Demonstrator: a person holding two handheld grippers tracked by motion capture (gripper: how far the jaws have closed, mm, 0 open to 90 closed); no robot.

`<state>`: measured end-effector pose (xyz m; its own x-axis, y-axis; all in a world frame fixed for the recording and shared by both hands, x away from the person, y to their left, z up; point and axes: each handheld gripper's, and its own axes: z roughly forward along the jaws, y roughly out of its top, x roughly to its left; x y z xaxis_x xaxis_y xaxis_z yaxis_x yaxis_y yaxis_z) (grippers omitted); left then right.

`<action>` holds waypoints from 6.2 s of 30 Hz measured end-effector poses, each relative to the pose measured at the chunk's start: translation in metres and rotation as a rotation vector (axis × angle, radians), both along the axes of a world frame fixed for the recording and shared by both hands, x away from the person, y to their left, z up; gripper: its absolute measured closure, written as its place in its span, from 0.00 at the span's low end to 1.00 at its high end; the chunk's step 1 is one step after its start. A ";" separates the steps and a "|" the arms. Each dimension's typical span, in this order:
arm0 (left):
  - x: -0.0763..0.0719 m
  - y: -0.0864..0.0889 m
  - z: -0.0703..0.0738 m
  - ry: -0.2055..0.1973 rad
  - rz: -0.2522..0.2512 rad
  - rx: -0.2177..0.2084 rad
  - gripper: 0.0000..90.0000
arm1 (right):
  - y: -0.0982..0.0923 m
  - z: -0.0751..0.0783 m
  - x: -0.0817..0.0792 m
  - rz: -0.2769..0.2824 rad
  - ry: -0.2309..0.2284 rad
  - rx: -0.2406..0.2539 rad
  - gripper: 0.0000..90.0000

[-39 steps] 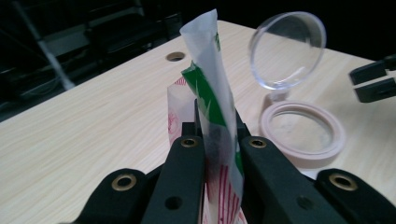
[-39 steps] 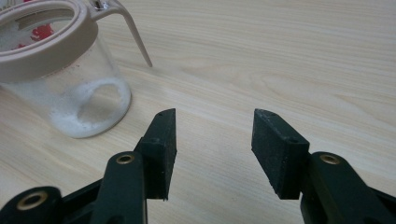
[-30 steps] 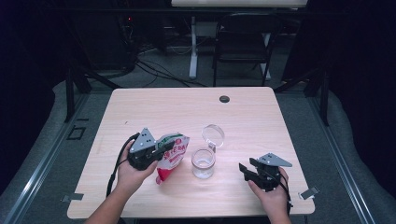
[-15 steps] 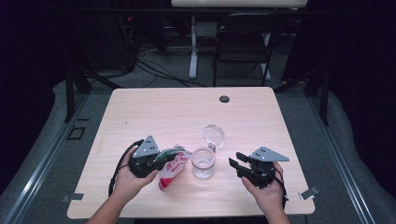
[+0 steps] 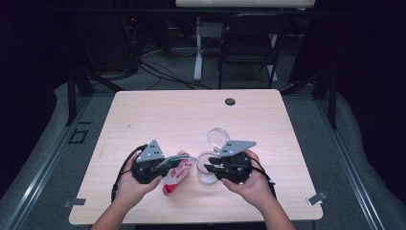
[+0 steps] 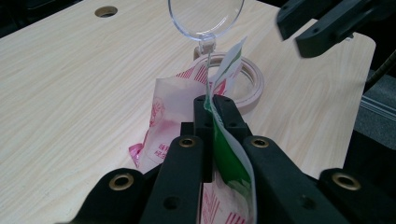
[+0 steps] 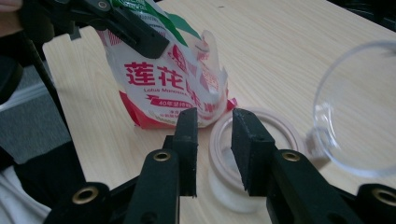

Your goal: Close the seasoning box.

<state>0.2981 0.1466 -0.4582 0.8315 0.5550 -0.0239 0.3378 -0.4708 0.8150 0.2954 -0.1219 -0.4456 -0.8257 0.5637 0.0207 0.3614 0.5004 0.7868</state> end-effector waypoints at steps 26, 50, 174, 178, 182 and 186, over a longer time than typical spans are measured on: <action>-0.009 -0.006 0.000 0.011 0.058 0.024 0.98 | 0.042 -0.017 0.018 0.150 -0.052 -0.013 0.84; -0.018 0.008 -0.019 0.011 0.101 -0.064 0.56 | 0.047 -0.020 0.023 0.155 -0.011 -0.030 1.00; -0.002 -0.005 -0.122 0.031 0.250 0.116 0.64 | 0.047 -0.023 0.020 0.157 -0.021 -0.002 1.00; -0.004 -0.004 -0.116 0.003 0.258 0.128 0.65 | 0.045 -0.021 0.020 0.152 -0.023 0.025 1.00; -0.005 -0.003 -0.109 -0.031 0.281 0.148 0.65 | 0.042 -0.018 0.020 0.148 -0.027 0.055 1.00; -0.004 0.000 -0.103 -0.067 0.316 0.175 0.65 | 0.041 -0.015 0.018 0.148 -0.045 0.058 0.99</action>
